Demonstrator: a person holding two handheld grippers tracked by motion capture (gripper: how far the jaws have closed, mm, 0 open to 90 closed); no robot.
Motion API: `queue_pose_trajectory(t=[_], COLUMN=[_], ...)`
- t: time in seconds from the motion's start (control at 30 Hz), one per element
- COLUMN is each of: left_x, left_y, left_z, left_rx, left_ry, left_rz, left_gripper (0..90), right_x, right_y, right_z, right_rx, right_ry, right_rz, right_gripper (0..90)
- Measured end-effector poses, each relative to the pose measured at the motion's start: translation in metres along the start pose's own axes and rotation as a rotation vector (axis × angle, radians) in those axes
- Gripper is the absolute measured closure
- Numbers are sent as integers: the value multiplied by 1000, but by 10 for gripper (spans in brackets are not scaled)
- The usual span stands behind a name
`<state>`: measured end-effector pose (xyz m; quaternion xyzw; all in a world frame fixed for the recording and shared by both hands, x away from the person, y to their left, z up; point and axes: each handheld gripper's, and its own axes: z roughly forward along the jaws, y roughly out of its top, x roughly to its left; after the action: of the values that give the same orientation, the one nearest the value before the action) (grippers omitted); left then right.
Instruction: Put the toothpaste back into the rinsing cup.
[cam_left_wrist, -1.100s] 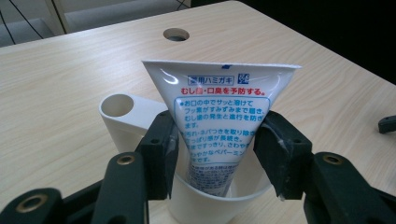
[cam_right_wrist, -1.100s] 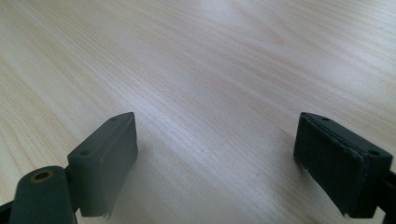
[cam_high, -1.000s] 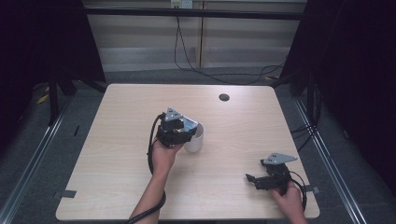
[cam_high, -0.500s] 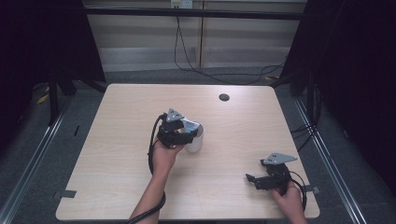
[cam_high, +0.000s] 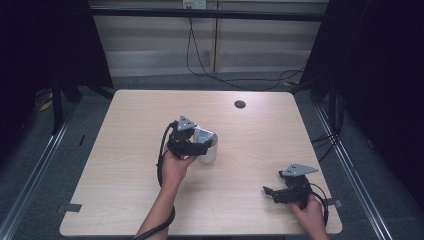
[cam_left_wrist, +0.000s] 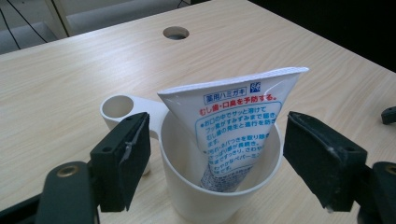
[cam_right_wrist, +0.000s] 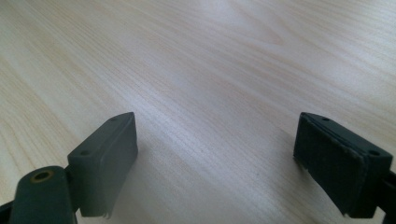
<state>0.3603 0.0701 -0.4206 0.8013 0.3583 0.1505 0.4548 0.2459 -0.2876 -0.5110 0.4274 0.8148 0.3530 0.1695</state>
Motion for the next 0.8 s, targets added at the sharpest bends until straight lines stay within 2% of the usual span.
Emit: queue_pose_trajectory(t=[0.37, 0.8], left_x=[2, 5], left_y=[0, 0], left_z=[-6, -16], left_rx=[1, 22], left_ry=[-9, -28], left_rz=[1, 20], left_gripper=[201, 180], right_x=[0, 0], right_y=[0, 0], right_z=[0, 0], right_rx=[0, 0], right_ry=[0, 0], right_rz=[0, 0], right_gripper=[131, 131])
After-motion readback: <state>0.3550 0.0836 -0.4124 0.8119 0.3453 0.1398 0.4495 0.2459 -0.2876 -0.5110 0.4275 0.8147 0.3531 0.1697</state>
